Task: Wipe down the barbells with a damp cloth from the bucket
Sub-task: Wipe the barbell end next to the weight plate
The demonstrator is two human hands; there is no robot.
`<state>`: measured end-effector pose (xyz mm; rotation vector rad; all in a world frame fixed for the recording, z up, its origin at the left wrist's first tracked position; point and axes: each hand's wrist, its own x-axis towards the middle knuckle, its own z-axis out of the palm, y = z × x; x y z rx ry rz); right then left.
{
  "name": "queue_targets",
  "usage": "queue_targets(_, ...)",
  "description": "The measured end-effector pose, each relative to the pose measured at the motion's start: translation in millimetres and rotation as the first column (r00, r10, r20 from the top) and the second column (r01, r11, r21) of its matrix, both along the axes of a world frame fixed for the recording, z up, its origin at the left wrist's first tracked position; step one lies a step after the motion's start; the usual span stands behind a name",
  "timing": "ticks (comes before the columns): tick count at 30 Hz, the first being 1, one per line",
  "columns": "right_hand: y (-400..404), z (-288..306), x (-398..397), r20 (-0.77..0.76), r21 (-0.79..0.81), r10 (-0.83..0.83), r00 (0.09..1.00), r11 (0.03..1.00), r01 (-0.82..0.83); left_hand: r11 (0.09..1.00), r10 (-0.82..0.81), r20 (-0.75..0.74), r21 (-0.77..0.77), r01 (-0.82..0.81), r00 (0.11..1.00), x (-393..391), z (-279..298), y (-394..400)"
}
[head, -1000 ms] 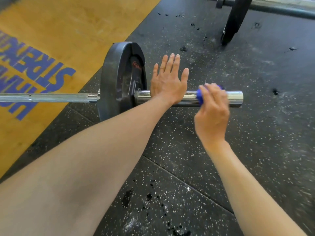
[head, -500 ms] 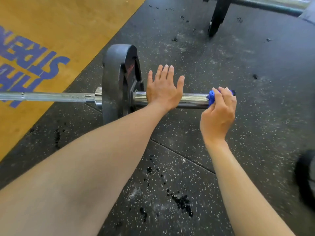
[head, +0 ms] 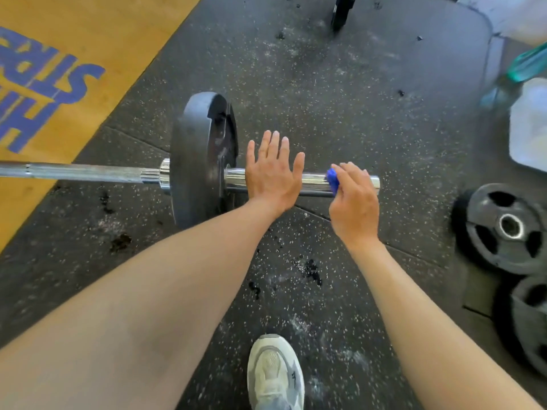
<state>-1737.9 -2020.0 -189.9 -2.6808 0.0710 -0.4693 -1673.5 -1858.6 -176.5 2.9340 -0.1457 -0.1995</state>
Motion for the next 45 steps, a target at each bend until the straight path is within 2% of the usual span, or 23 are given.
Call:
queue_targets(2, 2.7, 7.0, -19.9, -0.042, 0.074, -0.251, 0.967, 0.964, 0.254, 1.000, -0.020, 0.014, 0.005, 0.020, 1.000, -22.5, 0.3, 3.7)
queue_targets(3, 13.8, 10.2, -31.5, -0.045, 0.068, -0.268, 0.962, 0.960, 0.270, 1.000, -0.028, 0.024, 0.004, 0.028, 0.999, -33.2, 0.3, 5.2)
queue_targets(4, 25.0, 11.1, -43.6, -0.045, 0.036, -0.195, 0.980, 0.980, 0.197, 0.999, -0.033, 0.030, -0.004, 0.033, 0.999, -43.0, 0.4, 7.0)
queue_targets(6, 33.8, 6.2, -65.6, -0.055, -0.040, 0.069, 0.996, 0.997, -0.072, 0.999, -0.034, 0.045, -0.019, 0.034, 0.998, -61.9, -0.4, 9.4)
queue_targets(7, 30.2, 5.9, -72.5, -0.064, -0.067, 0.127, 0.990, 0.989, -0.132, 0.999, -0.032, 0.053, -0.022, 0.033, 0.998, -70.9, -0.7, 10.5)
queue_targets(8, 24.3, 7.1, -78.3, -0.069, -0.073, 0.095, 0.993, 0.992, -0.100, 0.999, -0.030, 0.051, -0.027, 0.031, 0.998, -80.2, -0.8, 11.6)
queue_targets(11, 18.8, 12.2, -98.5, -0.053, 0.026, -0.265, 0.963, 0.964, 0.266, 0.999, -0.036, 0.054, -0.039, 0.038, 0.998, -107.6, -1.8, 13.4)
queue_targets(12, 27.1, 14.8, -105.9, -0.060, 0.048, -0.318, 0.946, 0.946, 0.321, 0.998, -0.038, 0.069, -0.044, 0.041, 0.997, -116.9, -2.5, 14.8)
queue_targets(13, 36.2, 16.5, -113.1, -0.070, 0.041, -0.311, 0.948, 0.948, 0.315, 0.998, -0.038, 0.078, -0.052, 0.042, 0.996, -125.4, -3.2, 16.2)
queue_targets(17, 48.0, 11.5, -149.9, -0.094, -0.038, -0.059, 0.994, 0.998, 0.055, 0.996, -0.017, 0.116, -0.086, 0.027, 0.993, -159.2, -7.7, 22.1)
queue_targets(18, 41.6, 11.0, -156.1, -0.074, -0.048, -0.080, 0.994, 0.996, 0.076, 0.995, -0.017, 0.126, -0.096, 0.030, 0.992, -167.6, -7.8, 23.8)
queue_targets(22, 43.0, 11.0, -183.9, -0.001, 0.046, -0.386, 0.923, 0.922, 0.385, 0.989, -0.040, 0.176, -0.131, 0.063, 0.984, -202.9, -12.1, 30.5)
queue_targets(24, 70.6, 9.7, -196.0, -0.018, 0.025, -0.322, 0.947, 0.946, 0.322, 0.986, -0.027, 0.190, -0.159, 0.058, 0.981, -218.2, -13.5, 34.5)
queue_targets(26, 80.8, 4.3, -218.5, -0.055, -0.040, -0.079, 0.995, 0.996, 0.077, 0.981, -0.030, 0.202, -0.184, 0.068, 0.979, -236.1, -15.4, 39.0)
queue_targets(27, 73.4, 5.3, -225.0, -0.069, -0.054, -0.020, 0.997, 0.998, 0.016, 0.979, -0.032, 0.208, -0.191, 0.073, 0.978, -244.8, -15.4, 40.8)
queue_targets(28, 60.6, 7.8, -228.6, -0.071, -0.037, -0.041, 0.997, 0.999, 0.039, 0.977, -0.032, 0.209, -0.200, 0.075, 0.977, -252.0, -14.8, 42.3)
queue_targets(31, 49.1, 18.6, -245.6, -0.038, 0.052, -0.285, 0.958, 0.956, 0.287, 0.975, -0.022, 0.199, -0.211, 0.065, 0.980, -277.4, -15.2, 46.9)
queue_targets(35, 85.5, 18.3, -270.7, -0.110, 0.014, -0.060, 0.992, 0.998, 0.062, 0.980, -0.007, 0.203, -0.192, 0.047, 0.979, -304.0, -17.0, 52.1)
queue_targets(36, 82.2, 18.2, -277.9, -0.121, 0.019, -0.049, 0.991, 0.998, 0.051, 0.981, -0.018, 0.207, -0.185, 0.058, 0.978, -311.0, -18.3, 54.9)
queue_targets(40, 46.3, 16.5, -308.1, -0.062, 0.069, -0.326, 0.943, 0.941, 0.330, 0.983, -0.053, 0.196, -0.163, 0.086, 0.979, -331.0, -18.7, 60.8)
queue_targets(42, 54.8, 14.2, -315.6, -0.084, 0.064, -0.397, 0.914, 0.913, 0.403, 0.982, -0.057, 0.196, -0.164, 0.090, 0.979, -337.1, -19.9, 63.1)
queue_targets(43, 64.8, 13.2, -314.5, -0.090, 0.058, -0.389, 0.917, 0.917, 0.394, 0.981, -0.057, 0.197, -0.170, 0.092, 0.979, -338.8, -20.7, 64.4)
queue_targets(45, 82.5, 11.3, -311.3, -0.086, 0.031, -0.265, 0.960, 0.963, 0.268, 0.976, -0.064, 0.191, -0.195, 0.101, 0.980, -339.7, -21.3, 66.2)
